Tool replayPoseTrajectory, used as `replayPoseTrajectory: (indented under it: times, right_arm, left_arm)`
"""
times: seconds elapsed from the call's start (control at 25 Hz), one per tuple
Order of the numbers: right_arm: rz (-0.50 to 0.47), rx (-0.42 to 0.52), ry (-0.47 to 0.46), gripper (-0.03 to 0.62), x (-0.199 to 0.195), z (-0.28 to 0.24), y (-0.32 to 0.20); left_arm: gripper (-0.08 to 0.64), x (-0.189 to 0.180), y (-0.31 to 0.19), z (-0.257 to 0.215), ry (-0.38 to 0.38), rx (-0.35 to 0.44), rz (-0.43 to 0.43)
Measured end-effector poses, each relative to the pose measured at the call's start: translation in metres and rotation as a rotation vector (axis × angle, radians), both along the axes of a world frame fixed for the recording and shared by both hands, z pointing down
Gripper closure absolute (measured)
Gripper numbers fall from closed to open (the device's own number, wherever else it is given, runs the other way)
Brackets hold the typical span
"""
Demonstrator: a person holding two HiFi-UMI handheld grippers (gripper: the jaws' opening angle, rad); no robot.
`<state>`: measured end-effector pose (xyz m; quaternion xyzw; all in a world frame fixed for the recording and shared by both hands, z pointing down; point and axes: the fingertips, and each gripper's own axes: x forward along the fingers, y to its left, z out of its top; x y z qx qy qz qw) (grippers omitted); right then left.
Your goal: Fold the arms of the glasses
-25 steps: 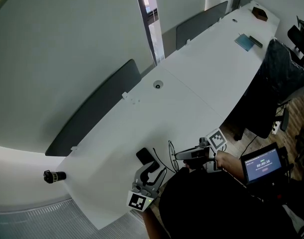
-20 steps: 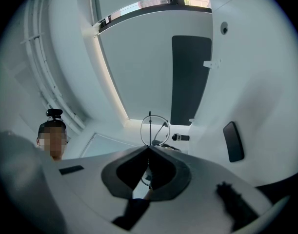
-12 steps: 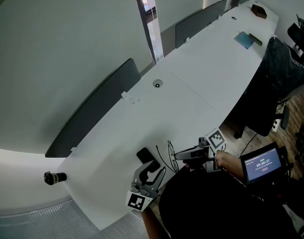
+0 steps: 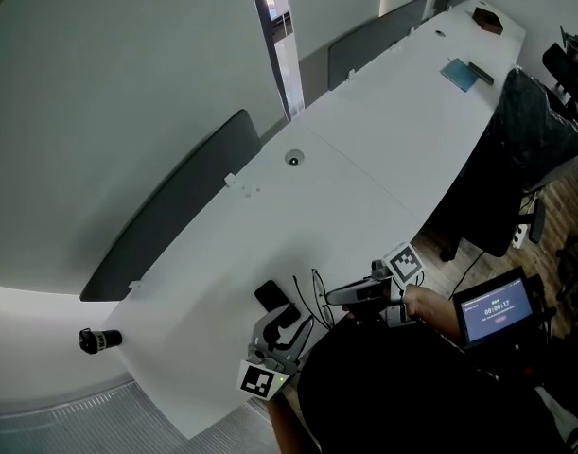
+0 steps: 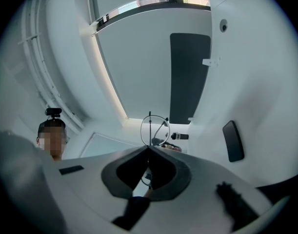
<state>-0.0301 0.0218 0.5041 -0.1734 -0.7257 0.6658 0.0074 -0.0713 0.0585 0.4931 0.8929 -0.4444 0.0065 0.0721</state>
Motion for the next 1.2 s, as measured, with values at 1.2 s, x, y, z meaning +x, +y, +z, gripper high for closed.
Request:
replayPoseTrajectory:
  times: [1.2]
  right_arm:
    - [0.059,0.027,-0.001,0.583,0.010,-0.001,-0.015]
  left_arm:
    - [0.416,-0.039,0.001,-0.018,0.258,0.083,-0.152]
